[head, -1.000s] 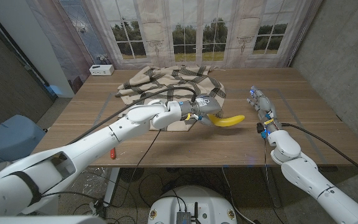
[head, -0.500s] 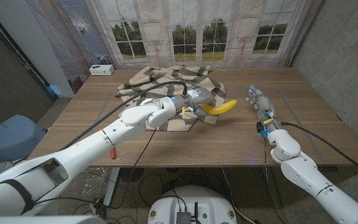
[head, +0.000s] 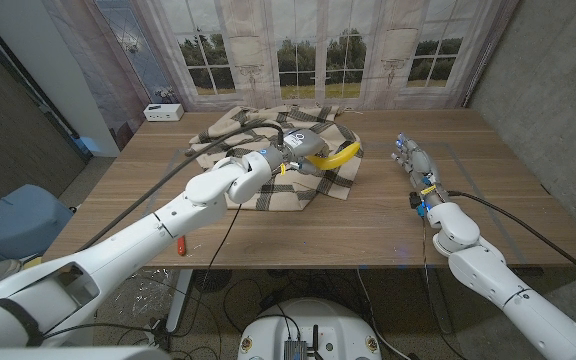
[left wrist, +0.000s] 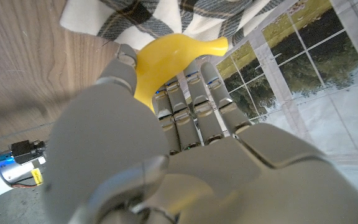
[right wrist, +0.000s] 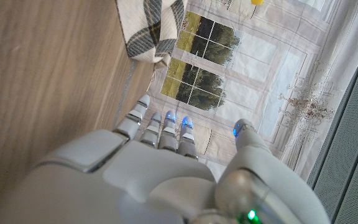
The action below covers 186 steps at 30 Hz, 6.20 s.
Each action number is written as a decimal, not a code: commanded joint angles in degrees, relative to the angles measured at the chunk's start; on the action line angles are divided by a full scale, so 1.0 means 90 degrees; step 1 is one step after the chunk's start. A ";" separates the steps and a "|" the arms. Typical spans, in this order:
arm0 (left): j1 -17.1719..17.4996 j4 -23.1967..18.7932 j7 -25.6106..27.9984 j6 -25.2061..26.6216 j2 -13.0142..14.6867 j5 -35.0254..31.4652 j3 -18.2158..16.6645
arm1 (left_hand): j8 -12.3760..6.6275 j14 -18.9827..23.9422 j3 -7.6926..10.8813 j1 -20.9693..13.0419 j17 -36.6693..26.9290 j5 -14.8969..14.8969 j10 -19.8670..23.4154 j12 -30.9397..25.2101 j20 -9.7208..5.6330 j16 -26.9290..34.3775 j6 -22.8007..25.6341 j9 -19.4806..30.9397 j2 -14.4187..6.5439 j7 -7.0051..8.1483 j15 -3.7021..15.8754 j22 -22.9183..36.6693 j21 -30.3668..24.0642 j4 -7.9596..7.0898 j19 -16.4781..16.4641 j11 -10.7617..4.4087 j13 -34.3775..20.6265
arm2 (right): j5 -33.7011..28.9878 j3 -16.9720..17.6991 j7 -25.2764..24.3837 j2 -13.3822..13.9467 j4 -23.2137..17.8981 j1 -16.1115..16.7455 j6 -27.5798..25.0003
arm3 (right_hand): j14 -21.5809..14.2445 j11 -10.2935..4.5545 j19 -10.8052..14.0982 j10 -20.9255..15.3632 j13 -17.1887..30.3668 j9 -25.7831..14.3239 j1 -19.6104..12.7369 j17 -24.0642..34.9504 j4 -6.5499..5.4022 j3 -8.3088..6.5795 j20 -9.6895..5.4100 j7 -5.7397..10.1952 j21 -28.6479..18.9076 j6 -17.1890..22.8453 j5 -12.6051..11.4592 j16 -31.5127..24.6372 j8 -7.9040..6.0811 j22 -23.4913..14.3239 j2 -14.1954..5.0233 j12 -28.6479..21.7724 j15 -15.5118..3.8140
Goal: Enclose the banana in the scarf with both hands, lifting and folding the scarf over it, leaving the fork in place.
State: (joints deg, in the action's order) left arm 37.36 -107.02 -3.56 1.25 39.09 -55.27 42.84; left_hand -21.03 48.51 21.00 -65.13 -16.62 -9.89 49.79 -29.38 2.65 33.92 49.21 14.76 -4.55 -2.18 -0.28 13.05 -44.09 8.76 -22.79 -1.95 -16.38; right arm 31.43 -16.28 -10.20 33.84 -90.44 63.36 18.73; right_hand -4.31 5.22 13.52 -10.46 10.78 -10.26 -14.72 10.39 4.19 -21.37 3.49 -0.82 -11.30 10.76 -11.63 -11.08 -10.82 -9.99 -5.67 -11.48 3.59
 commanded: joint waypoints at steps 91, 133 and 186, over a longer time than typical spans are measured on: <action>-0.0810 0.0552 -0.1250 0.2751 0.0622 0.0787 0.0485 | 0.0868 -0.3075 -0.0647 0.2006 0.0524 -0.0181 -0.2904 0.1702 0.0411 -0.2370 -0.2860 -0.0434 0.0311 0.0626 0.0379 -0.0268 0.0148 -0.0755 0.1966 -0.0193 0.0000 | -0.0821 -0.0482 -0.0211 0.0747 -0.0797 -0.0551 -0.1575 | -0.0519 -0.0052 0.0191 -0.0351 0.0031 -0.0012 -0.0860 0.0014 0.0606 -0.0445 0.0315 0.0039 -0.0049 0.0463 0.0080 -0.0127 -0.0125 -0.0012 -0.0202 -0.0074 0.0122; 0.0757 -0.1903 -0.2514 0.3554 0.1629 0.0902 -0.0243 | 0.0494 -0.2899 -0.0897 0.2251 0.0646 -0.0236 -0.2256 0.1653 0.0476 -0.2451 -0.0700 -0.0398 0.0675 0.0156 0.0427 -0.0274 0.0396 -0.0536 0.1872 -0.0237 0.0267 | -0.2435 -0.1513 -0.0135 0.1841 -0.2919 -0.1020 -0.4654 | -0.0846 -0.0187 0.0368 -0.0668 0.0046 -0.0024 -0.1365 0.0112 0.0514 -0.0687 0.0242 0.0074 -0.0080 0.0851 0.0102 -0.0227 -0.0100 -0.0028 -0.0511 -0.0072 -0.0078; 0.2363 -0.1821 -0.4740 0.4034 0.0556 -0.3878 -0.0614 | 0.1081 -0.3171 -0.0901 0.1528 0.0607 -0.0401 -0.2487 0.1747 0.0459 -0.2430 -0.1639 -0.0340 0.0504 0.0524 0.0511 -0.0251 0.0603 -0.0174 0.1866 -0.0389 0.0263 | -0.4404 -0.2928 0.1351 0.1769 -0.3399 -0.2068 -0.5931 | -0.0419 -0.0389 0.0301 -0.0141 0.0049 -0.0037 -0.2827 0.0022 0.0764 -0.0926 0.0343 0.0168 -0.0007 0.0586 0.0058 0.0023 0.0008 -0.0008 0.0139 0.0104 -0.0163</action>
State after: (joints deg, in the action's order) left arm 55.95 -125.98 -43.47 38.40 47.43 -80.78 39.01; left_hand -11.42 19.86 12.61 -50.92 -11.08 -13.17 27.35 -13.49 6.75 11.66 34.86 11.61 0.34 2.36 2.35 10.53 -38.76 7.04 -5.81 -5.11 -13.73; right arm -4.95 -39.58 -1.45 51.09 -122.02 47.83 -32.51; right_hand -8.33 1.83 16.06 -12.16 11.06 -10.26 -39.05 10.38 10.99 -29.11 6.46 0.73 -11.44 16.55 -10.82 -10.96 -10.78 -9.86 -4.46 -10.58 2.14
